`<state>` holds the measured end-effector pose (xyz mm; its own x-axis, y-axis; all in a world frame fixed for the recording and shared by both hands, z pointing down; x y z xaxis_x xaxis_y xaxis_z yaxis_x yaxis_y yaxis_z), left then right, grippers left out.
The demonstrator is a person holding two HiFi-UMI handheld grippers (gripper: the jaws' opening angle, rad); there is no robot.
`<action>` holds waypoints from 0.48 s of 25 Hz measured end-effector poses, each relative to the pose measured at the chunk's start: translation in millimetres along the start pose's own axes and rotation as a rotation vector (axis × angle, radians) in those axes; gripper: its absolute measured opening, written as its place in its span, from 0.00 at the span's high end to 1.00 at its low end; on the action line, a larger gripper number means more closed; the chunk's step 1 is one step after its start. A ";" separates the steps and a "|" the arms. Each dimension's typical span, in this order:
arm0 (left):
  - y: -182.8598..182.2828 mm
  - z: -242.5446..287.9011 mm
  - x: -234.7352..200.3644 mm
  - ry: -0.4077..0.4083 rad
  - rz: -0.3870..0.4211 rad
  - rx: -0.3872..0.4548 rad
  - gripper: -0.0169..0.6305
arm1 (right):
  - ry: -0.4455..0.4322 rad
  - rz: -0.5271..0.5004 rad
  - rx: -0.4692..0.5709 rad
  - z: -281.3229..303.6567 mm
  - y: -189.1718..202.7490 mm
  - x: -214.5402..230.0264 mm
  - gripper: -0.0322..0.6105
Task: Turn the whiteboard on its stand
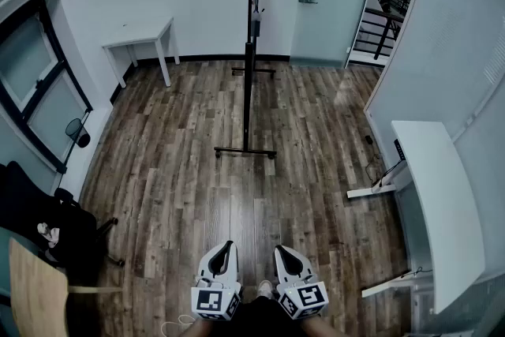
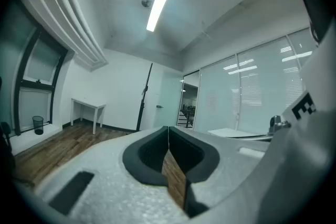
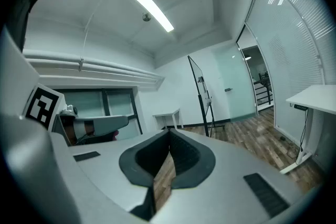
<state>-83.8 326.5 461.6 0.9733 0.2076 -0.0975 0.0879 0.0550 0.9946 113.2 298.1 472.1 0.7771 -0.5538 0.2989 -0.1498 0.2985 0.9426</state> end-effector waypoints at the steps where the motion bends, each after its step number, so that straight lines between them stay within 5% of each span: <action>1: -1.3 0.7 0.5 -0.009 -0.009 -0.008 0.95 | 0.000 0.000 -0.001 0.4 0.2 1.3 0.93; 12: -2.7 11.5 14.6 -0.010 0.016 0.001 0.95 | -0.010 -0.021 0.007 -4.3 -6.3 16.5 0.93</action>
<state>-67.4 318.2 457.9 0.9768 0.1984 -0.0809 0.0721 0.0510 0.9961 129.6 290.5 470.5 0.7740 -0.5676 0.2807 -0.1381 0.2813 0.9496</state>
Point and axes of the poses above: the fingertips, and each gripper's own axes: z forward along the fingers, x to its right, y out of its underside, the point moved 9 cm from there along -z, backward along the fingers, and after that the axes turned 5 degrees about z, right-handed, at the moved point
